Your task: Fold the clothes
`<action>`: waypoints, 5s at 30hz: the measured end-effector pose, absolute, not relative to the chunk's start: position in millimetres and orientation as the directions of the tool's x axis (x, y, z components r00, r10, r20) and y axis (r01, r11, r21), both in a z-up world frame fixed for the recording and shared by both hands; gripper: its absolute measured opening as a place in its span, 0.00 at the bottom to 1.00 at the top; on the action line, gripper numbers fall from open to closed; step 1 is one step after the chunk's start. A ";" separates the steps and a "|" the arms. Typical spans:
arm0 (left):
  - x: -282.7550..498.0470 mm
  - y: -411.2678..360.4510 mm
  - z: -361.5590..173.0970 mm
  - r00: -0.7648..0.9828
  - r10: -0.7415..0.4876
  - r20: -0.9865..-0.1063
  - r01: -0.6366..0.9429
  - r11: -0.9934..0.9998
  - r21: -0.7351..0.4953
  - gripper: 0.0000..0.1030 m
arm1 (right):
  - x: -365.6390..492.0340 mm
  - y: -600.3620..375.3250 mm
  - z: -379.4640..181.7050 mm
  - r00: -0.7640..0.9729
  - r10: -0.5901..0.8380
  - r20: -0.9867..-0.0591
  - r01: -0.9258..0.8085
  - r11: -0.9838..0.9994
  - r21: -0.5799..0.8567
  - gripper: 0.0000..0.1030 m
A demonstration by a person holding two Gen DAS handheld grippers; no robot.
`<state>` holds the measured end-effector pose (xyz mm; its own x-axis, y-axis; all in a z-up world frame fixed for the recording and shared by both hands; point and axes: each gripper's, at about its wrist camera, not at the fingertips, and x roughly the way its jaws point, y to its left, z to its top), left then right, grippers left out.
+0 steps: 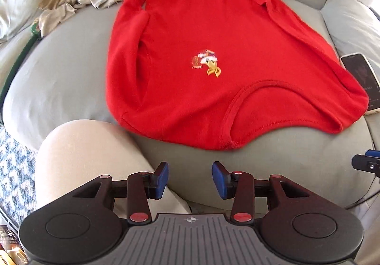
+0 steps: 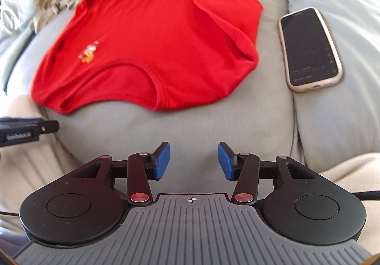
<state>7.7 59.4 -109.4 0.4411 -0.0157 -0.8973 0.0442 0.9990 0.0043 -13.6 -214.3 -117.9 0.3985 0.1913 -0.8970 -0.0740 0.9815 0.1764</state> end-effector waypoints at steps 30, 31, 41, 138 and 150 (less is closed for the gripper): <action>199.9 103.3 -96.8 0.649 -0.036 -0.760 -0.153 0.972 -0.177 0.55 | 333.8 -101.1 -91.7 0.661 0.215 -0.719 -0.255 0.965 0.055 0.56; 204.8 104.1 -103.8 0.642 -0.038 -0.766 -0.152 0.973 -0.176 0.55 | 346.8 -98.1 -103.3 0.673 0.203 -0.711 -0.260 0.965 0.029 0.56; 216.4 99.9 -145.0 0.591 -0.074 -0.803 -0.131 0.974 -0.185 0.55 | 422.6 -85.3 -182.8 0.676 0.095 -0.730 -0.250 0.962 -0.106 0.45; 60.1 69.5 -81.8 0.558 -0.201 -0.805 0.050 0.977 -0.209 0.53 | 98.1 -248.3 -38.5 0.678 0.299 -0.672 0.045 0.895 0.443 0.46; 49.4 97.5 -107.4 0.396 -0.365 -0.842 0.088 0.928 -0.361 0.39 | 85.9 -171.4 -126.3 0.345 0.200 -0.917 0.005 0.977 0.215 0.38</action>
<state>49.4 97.5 -107.4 0.3961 -0.3652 -0.8425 0.0879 0.9284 -0.3611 85.9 -171.4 -126.3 0.3452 0.2004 -0.9169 0.0045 0.9766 0.2152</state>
